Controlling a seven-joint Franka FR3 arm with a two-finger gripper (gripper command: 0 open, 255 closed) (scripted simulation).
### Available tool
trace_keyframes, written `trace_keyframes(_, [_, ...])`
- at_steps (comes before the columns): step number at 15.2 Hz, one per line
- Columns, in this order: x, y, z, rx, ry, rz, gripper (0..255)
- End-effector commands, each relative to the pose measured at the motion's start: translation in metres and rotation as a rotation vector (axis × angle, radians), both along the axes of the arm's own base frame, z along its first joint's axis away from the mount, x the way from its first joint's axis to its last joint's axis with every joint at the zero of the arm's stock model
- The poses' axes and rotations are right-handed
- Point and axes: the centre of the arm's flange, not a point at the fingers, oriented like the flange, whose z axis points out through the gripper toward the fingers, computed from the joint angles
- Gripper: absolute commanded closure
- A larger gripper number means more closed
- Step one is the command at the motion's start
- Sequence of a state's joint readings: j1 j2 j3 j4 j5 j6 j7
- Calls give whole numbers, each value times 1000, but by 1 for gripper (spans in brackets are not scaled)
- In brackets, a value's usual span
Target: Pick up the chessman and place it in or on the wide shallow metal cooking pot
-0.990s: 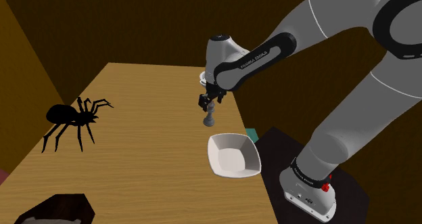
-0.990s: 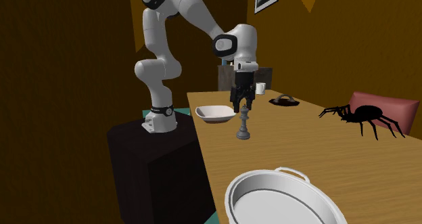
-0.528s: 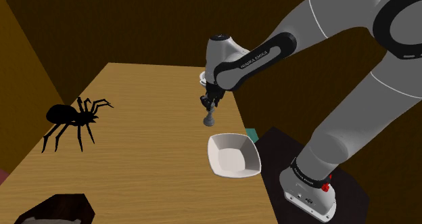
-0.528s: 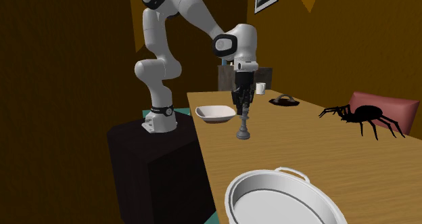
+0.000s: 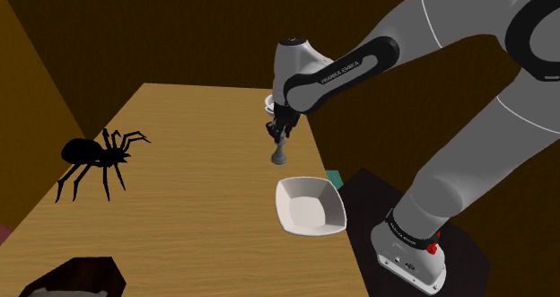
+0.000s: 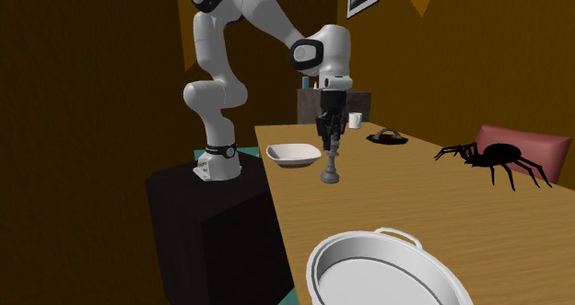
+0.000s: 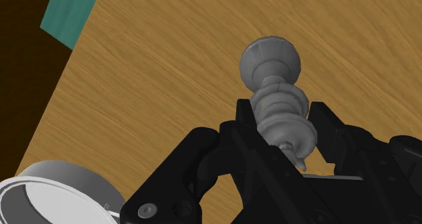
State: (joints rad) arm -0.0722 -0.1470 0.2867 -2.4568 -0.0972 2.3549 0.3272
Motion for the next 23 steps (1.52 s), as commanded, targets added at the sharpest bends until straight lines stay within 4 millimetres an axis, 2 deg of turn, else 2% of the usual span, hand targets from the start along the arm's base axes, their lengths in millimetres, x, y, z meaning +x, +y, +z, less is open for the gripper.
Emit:
trace_keyframes(1, [0, 0, 11, 0, 0, 0, 255])
trace_keyframes(18, [0, 0, 97, 0, 0, 0, 255])
trace_keyframes(23, [42, -50, 104, 0, 0, 0, 255])
